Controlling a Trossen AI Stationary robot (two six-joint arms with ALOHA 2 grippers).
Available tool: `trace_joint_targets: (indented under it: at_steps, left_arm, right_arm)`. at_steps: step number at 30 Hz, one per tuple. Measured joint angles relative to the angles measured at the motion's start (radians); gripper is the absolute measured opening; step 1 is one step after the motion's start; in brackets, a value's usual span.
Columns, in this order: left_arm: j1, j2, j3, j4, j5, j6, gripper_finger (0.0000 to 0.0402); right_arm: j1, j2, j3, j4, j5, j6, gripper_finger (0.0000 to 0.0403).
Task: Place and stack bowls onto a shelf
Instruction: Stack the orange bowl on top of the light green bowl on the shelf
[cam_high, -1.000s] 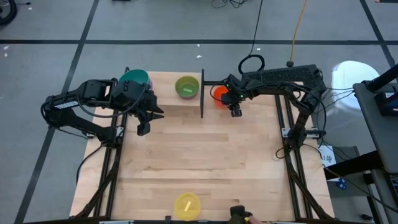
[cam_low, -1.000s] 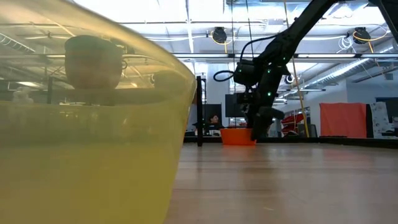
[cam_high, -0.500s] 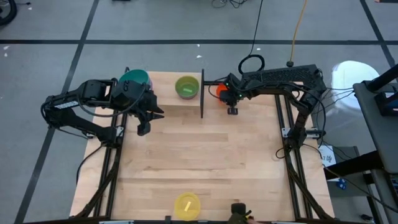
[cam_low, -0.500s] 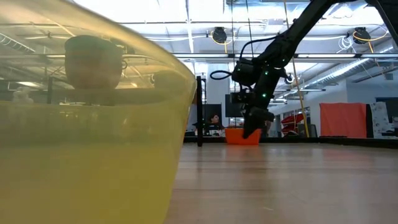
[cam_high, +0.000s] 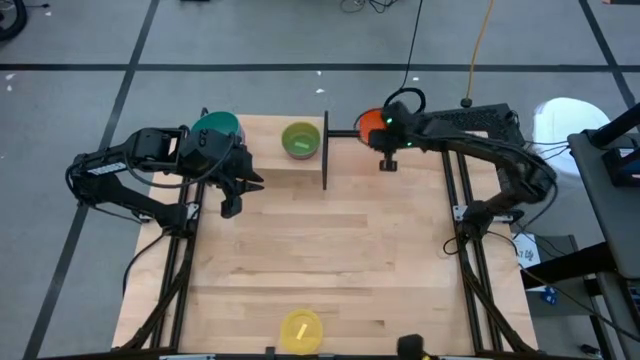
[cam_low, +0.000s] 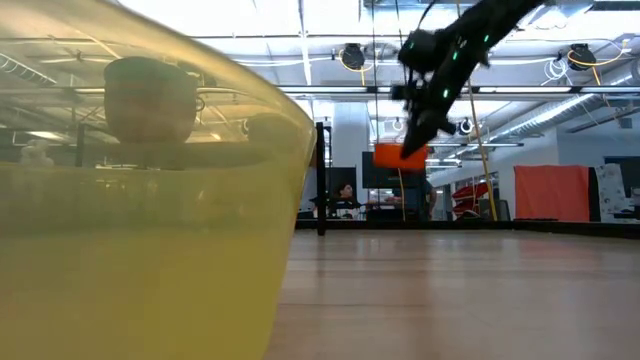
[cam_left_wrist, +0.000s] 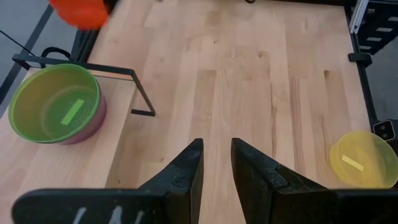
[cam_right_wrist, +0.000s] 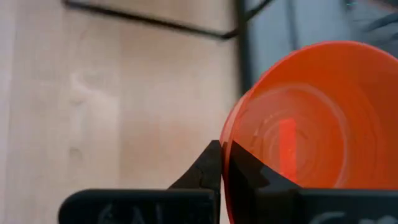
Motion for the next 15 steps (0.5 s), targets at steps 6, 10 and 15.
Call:
trace_joint_targets:
  at_steps: [6,10,15]
  left_arm:
    - [0.000,0.000,0.000,0.000,0.000,0.004,0.0088]
    - [0.000,0.000,0.000,0.000,0.000,0.005,0.0088]
    - [0.000,0.000,0.000,0.000,0.000,0.005,0.0088]
  right_arm:
    - [0.005,-0.101,0.189,-0.162,0.013,0.012,0.0001]
    - [0.037,-0.079,0.362,-0.255,0.011,0.010,0.0000]
    - [0.105,0.018,0.582,-0.323,0.007,0.010,0.0000]
